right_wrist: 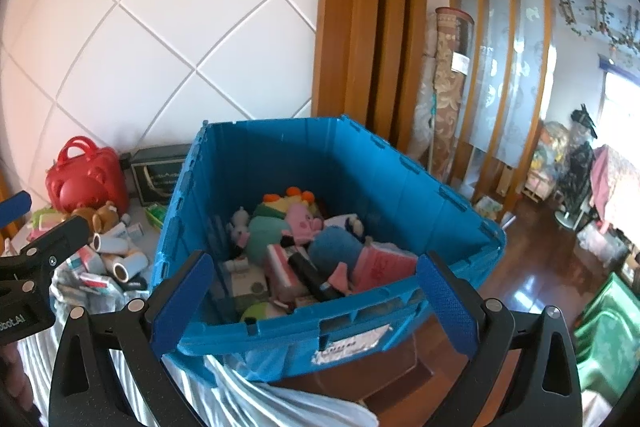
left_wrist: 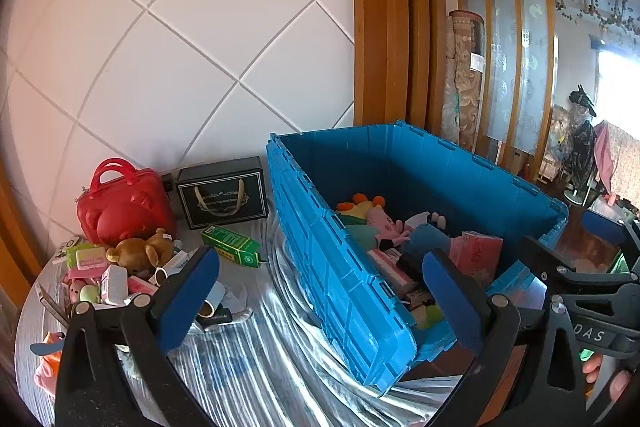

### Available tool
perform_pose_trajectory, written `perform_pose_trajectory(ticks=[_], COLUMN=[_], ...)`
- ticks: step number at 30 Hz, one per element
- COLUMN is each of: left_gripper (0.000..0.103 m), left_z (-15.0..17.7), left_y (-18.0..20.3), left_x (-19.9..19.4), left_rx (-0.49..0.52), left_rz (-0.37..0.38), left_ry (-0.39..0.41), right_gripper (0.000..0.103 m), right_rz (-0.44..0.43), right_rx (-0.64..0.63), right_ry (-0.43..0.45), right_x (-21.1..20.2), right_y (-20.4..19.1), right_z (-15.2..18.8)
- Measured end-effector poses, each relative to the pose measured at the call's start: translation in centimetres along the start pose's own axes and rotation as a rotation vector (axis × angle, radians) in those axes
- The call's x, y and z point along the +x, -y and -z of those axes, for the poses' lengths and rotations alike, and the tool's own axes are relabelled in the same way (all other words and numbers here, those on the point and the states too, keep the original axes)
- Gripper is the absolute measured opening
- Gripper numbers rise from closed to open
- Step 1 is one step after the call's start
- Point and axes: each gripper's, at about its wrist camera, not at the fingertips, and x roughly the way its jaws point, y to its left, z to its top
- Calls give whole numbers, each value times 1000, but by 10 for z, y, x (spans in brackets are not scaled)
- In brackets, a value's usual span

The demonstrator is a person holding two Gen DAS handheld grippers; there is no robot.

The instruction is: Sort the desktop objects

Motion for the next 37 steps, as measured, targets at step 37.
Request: perform_pose_trajectory(ticks=[37], left_gripper=[103], left_z=[-1], left_y=[12], left_x=[24], left_rx=[10], left_rz=[-28], left_ry=[-32], right_gripper=[103], right_rz=[-14], right_rx=[4], right_ry=[-31], right_x=[28], right_y=[13], right_z=[-6])
